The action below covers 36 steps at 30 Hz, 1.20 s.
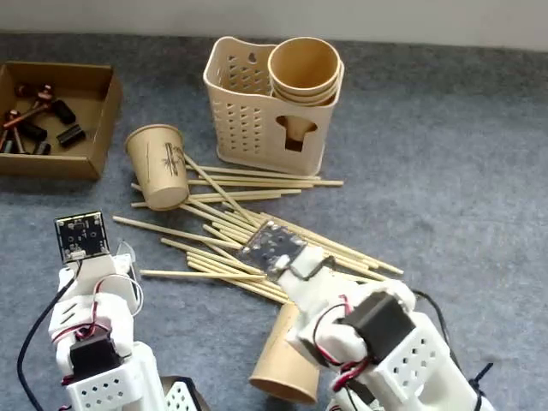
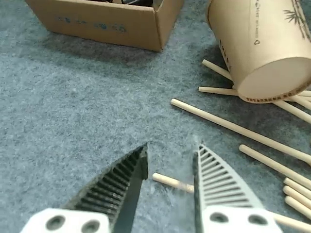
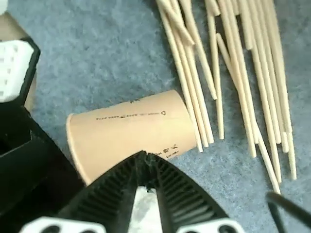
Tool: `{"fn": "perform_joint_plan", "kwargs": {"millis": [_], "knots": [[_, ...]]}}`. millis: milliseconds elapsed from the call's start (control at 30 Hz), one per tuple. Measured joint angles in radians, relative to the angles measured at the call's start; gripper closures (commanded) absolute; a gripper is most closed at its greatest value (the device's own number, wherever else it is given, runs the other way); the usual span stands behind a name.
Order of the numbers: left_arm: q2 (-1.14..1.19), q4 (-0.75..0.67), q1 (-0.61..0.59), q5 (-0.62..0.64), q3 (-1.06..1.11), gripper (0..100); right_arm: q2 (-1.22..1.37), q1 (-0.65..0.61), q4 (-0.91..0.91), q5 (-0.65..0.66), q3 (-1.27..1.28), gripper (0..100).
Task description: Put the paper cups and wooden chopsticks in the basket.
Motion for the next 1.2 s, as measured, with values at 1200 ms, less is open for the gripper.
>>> {"fn": "perform_joint_plan", "kwargs": {"millis": [1200], "knots": [[0.000,-0.002,0.000,0.000,0.000,84,0.319,-0.112,-0.120,-0.781,-0.055,71.3]]}}
